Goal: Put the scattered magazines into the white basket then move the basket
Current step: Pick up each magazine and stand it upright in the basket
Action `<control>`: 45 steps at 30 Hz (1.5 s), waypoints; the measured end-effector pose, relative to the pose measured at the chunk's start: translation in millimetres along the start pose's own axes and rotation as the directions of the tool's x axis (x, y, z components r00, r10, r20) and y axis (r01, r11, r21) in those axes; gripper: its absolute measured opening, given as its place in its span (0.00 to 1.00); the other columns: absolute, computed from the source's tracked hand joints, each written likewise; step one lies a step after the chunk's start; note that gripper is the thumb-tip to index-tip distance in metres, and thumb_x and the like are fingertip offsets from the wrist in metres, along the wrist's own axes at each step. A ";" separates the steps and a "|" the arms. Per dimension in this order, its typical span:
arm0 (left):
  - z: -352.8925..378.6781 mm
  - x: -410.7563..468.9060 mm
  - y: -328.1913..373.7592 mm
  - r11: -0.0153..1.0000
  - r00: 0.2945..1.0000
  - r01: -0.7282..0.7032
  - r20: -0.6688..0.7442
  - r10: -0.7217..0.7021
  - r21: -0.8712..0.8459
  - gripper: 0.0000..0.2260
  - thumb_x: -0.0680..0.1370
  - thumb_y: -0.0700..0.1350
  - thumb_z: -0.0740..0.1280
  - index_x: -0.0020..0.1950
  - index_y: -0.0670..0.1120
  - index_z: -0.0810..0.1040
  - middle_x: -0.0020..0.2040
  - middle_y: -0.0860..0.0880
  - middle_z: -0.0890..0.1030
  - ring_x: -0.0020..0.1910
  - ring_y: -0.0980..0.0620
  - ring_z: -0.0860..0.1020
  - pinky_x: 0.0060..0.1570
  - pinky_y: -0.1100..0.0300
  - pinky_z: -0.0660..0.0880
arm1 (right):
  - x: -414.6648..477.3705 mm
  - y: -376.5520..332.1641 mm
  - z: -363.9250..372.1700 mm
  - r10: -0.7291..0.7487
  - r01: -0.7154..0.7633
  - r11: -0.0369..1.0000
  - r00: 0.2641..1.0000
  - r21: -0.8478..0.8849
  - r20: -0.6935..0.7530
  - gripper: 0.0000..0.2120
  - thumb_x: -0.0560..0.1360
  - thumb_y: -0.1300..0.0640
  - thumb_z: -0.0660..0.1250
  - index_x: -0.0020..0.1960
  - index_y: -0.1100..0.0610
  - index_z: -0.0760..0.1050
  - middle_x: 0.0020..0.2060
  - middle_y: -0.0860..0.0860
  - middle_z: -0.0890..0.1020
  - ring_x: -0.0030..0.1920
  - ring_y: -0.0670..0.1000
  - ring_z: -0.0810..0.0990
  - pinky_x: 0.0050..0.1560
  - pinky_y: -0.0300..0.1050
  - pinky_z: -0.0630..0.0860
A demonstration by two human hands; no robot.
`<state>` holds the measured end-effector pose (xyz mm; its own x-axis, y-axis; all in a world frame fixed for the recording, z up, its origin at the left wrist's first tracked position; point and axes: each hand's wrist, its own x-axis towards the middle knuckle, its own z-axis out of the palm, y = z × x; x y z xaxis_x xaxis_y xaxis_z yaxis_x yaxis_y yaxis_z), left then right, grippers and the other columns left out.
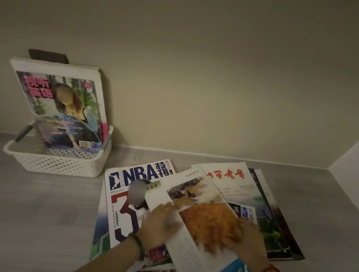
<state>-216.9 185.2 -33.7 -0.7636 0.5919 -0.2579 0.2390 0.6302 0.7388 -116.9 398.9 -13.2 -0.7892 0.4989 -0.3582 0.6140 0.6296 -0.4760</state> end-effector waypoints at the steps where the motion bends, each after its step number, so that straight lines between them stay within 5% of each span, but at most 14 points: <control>1: 5.3 1.4 -2.2 0.986 1.000 0.022 0.013 -0.025 0.168 0.25 0.77 0.54 0.60 0.72 0.53 0.59 0.74 0.49 0.60 0.73 0.48 0.58 0.72 0.46 0.58 | 1.3 0.1 -0.3 0.017 -0.017 0.999 1.000 -0.041 0.001 0.31 0.63 0.52 0.75 0.62 0.56 0.67 0.59 0.55 0.73 0.61 0.55 0.71 0.61 0.51 0.72; 3: 11.4 3.5 -3.4 0.950 0.997 0.054 0.034 -0.068 0.307 0.29 0.76 0.57 0.57 0.74 0.55 0.51 0.77 0.50 0.47 0.76 0.46 0.46 0.74 0.43 0.46 | 4.0 1.6 -3.4 0.071 -0.072 0.997 0.997 0.029 0.027 0.34 0.61 0.53 0.77 0.62 0.58 0.67 0.59 0.56 0.73 0.61 0.57 0.72 0.62 0.51 0.72; 5: 12.3 5.3 -2.0 0.943 0.996 0.065 0.031 -0.080 0.325 0.29 0.76 0.58 0.57 0.74 0.56 0.49 0.77 0.49 0.46 0.76 0.45 0.44 0.74 0.44 0.45 | 6.9 6.3 -6.6 0.081 -0.086 0.984 0.996 0.158 0.039 0.23 0.62 0.58 0.76 0.51 0.58 0.70 0.49 0.54 0.78 0.52 0.55 0.77 0.46 0.44 0.76; 9: 6.5 5.2 7.5 0.969 0.999 0.053 0.001 -0.055 0.240 0.26 0.75 0.58 0.58 0.73 0.59 0.56 0.76 0.49 0.57 0.74 0.43 0.56 0.73 0.44 0.54 | 5.4 7.9 -11.2 -0.040 0.034 0.981 0.999 0.189 0.029 0.07 0.69 0.60 0.69 0.40 0.55 0.70 0.41 0.53 0.79 0.41 0.49 0.78 0.37 0.37 0.72; 12: -1.4 2.8 26.2 0.991 0.998 0.055 0.021 -0.052 -0.122 0.22 0.75 0.59 0.60 0.68 0.59 0.62 0.66 0.54 0.70 0.66 0.50 0.68 0.69 0.50 0.64 | -1.6 -8.2 -20.3 -0.168 0.179 0.968 0.983 0.177 -0.076 0.03 0.74 0.60 0.64 0.43 0.53 0.73 0.42 0.53 0.81 0.39 0.46 0.79 0.35 0.32 0.73; 16: -12.9 5.5 59.7 0.796 0.992 0.127 0.073 -0.104 -0.592 0.26 0.75 0.58 0.60 0.71 0.51 0.61 0.64 0.51 0.71 0.55 0.58 0.74 0.57 0.67 0.72 | -28.1 -46.9 -25.7 -0.427 0.428 0.900 0.904 0.076 -0.033 0.12 0.75 0.58 0.62 0.57 0.48 0.75 0.44 0.49 0.84 0.42 0.46 0.82 0.45 0.39 0.80; 20: -30.4 6.1 69.3 0.521 0.949 0.160 -0.014 -0.315 -0.838 0.18 0.77 0.43 0.62 0.65 0.39 0.67 0.61 0.37 0.76 0.59 0.39 0.76 0.59 0.43 0.74 | -56.8 -80.6 -2.7 -0.593 0.604 0.791 0.796 -0.097 0.119 0.24 0.75 0.57 0.58 0.67 0.39 0.62 0.53 0.50 0.82 0.51 0.48 0.80 0.56 0.41 0.76; 24: -58.9 -8.7 57.2 0.424 0.948 0.080 -0.061 -0.311 -0.902 0.17 0.75 0.30 0.59 0.64 0.38 0.68 0.57 0.36 0.76 0.56 0.38 0.75 0.51 0.46 0.76 | -65.8 -103.4 6.4 -0.610 0.605 0.792 0.780 0.086 0.136 0.21 0.74 0.46 0.60 0.67 0.41 0.64 0.64 0.44 0.74 0.61 0.43 0.74 0.64 0.38 0.70; 28: -110.7 -28.7 46.1 0.449 0.977 -0.036 -0.125 -0.170 -0.893 0.15 0.76 0.35 0.62 0.61 0.44 0.69 0.56 0.41 0.79 0.54 0.41 0.78 0.51 0.49 0.77 | -55.4 -130.0 -5.9 -0.403 0.393 0.810 0.912 0.434 -0.074 0.31 0.73 0.51 0.66 0.71 0.49 0.55 0.65 0.42 0.63 0.66 0.42 0.61 0.69 0.42 0.60; 33: -177.2 -54.4 25.6 0.540 0.985 -0.130 -0.171 -0.026 -0.832 0.12 0.75 0.37 0.64 0.54 0.52 0.75 0.53 0.49 0.82 0.52 0.48 0.81 0.51 0.54 0.79 | -39.7 -182.5 -14.6 -0.325 0.275 0.659 0.943 0.700 -0.064 0.31 0.71 0.59 0.69 0.69 0.51 0.59 0.56 0.45 0.75 0.56 0.42 0.76 0.56 0.41 0.76; 36: -217.2 -71.7 6.3 0.591 0.969 -0.182 -0.246 -0.029 -0.786 0.12 0.76 0.39 0.63 0.54 0.54 0.75 0.54 0.51 0.81 0.55 0.48 0.79 0.57 0.51 0.76 | -32.2 -212.1 -19.2 -0.398 0.359 0.661 0.912 0.659 -0.098 0.13 0.72 0.64 0.67 0.50 0.49 0.75 0.43 0.42 0.79 0.35 0.34 0.81 0.29 0.27 0.75; 41: -290.4 -87.0 -38.2 0.734 0.906 -0.207 -0.410 -0.106 -0.647 0.16 0.79 0.46 0.58 0.66 0.44 0.70 0.64 0.43 0.76 0.61 0.45 0.75 0.65 0.47 0.70 | -18.3 -275.9 -11.0 -0.442 0.460 0.738 0.882 0.493 -0.162 0.13 0.73 0.64 0.65 0.58 0.64 0.75 0.53 0.59 0.81 0.43 0.51 0.80 0.40 0.34 0.76; 43: -318.9 -89.3 -50.0 0.778 0.873 -0.216 -0.473 -0.116 -0.590 0.13 0.79 0.48 0.57 0.59 0.44 0.75 0.58 0.45 0.79 0.53 0.50 0.80 0.55 0.54 0.77 | -15.0 -313.9 -8.1 -0.489 0.558 0.699 0.829 0.447 -0.271 0.13 0.73 0.67 0.65 0.57 0.66 0.76 0.54 0.62 0.81 0.45 0.52 0.79 0.39 0.28 0.75; 45: -349.2 -89.0 -59.6 0.803 0.837 -0.248 -0.538 -0.104 -0.541 0.11 0.79 0.48 0.58 0.50 0.45 0.77 0.46 0.50 0.82 0.39 0.59 0.82 0.37 0.67 0.79 | -9.6 -351.0 -5.1 -0.504 0.617 0.650 0.787 0.443 -0.356 0.13 0.73 0.68 0.64 0.56 0.67 0.75 0.54 0.63 0.80 0.48 0.53 0.79 0.45 0.37 0.78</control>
<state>-372.7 -80.5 162.6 -0.9863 0.1592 0.0421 0.0566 0.0874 0.9946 -324.8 176.1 161.4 -0.9265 0.2867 0.2439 -0.0932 0.4532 -0.8865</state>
